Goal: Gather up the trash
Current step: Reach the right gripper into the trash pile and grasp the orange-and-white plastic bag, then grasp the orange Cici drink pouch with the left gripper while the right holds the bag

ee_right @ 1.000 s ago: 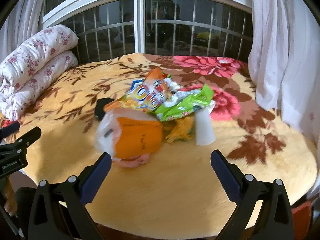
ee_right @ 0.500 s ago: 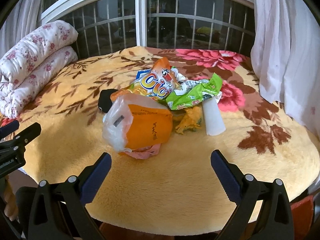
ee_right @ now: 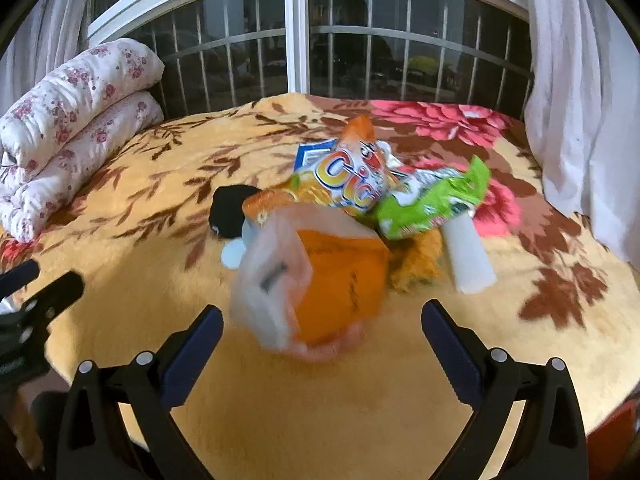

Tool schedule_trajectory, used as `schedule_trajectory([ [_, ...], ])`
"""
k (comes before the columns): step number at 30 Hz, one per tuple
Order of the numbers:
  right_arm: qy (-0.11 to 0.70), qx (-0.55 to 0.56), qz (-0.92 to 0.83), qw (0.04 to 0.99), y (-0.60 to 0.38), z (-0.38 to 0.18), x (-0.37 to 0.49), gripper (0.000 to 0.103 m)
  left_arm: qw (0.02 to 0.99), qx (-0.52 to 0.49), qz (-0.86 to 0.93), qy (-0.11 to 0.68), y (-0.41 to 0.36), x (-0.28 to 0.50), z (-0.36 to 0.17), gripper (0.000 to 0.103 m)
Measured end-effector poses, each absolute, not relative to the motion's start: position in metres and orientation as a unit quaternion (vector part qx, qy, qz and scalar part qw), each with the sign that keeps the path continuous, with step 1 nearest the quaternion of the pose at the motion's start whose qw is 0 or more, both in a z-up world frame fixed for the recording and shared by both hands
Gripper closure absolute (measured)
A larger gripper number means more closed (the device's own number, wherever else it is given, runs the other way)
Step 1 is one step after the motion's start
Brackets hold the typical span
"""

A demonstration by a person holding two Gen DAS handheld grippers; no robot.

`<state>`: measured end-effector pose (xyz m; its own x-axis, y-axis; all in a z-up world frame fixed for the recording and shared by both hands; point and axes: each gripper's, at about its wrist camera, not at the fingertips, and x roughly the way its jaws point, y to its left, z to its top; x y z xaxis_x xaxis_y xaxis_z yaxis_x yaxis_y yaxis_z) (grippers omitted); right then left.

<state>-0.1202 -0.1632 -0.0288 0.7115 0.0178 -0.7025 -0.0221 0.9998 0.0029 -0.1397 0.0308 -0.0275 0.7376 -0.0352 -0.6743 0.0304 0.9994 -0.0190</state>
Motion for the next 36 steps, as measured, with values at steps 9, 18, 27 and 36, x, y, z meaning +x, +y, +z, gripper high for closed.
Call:
schedule_trajectory([
  [9, 0.391, 0.06, 0.022, 0.918, -0.181, -0.049, -0.095, 0.067, 0.929, -0.002, -0.026, 0.369, 0.031, -0.137, -0.036, 0.007],
  [18, 0.335, 0.14, 0.11, 0.925, -0.207, -0.013, -0.152, 0.08, 0.928, 0.01, -0.058, 0.367, 0.017, -0.145, -0.039, 0.007],
  [27, 0.29, 0.111, 0.062, 0.948, -0.241, 0.004, -0.212, 0.079, 0.917, 0.059, -0.178, 0.352, -0.054, -0.125, -0.024, 0.007],
  [36, 0.287, 0.115, 0.034, 0.95, -0.277, 0.003, -0.217, 0.077, 0.899, 0.1, -0.214, 0.368, -0.131, -0.059, -0.033, 0.007],
])
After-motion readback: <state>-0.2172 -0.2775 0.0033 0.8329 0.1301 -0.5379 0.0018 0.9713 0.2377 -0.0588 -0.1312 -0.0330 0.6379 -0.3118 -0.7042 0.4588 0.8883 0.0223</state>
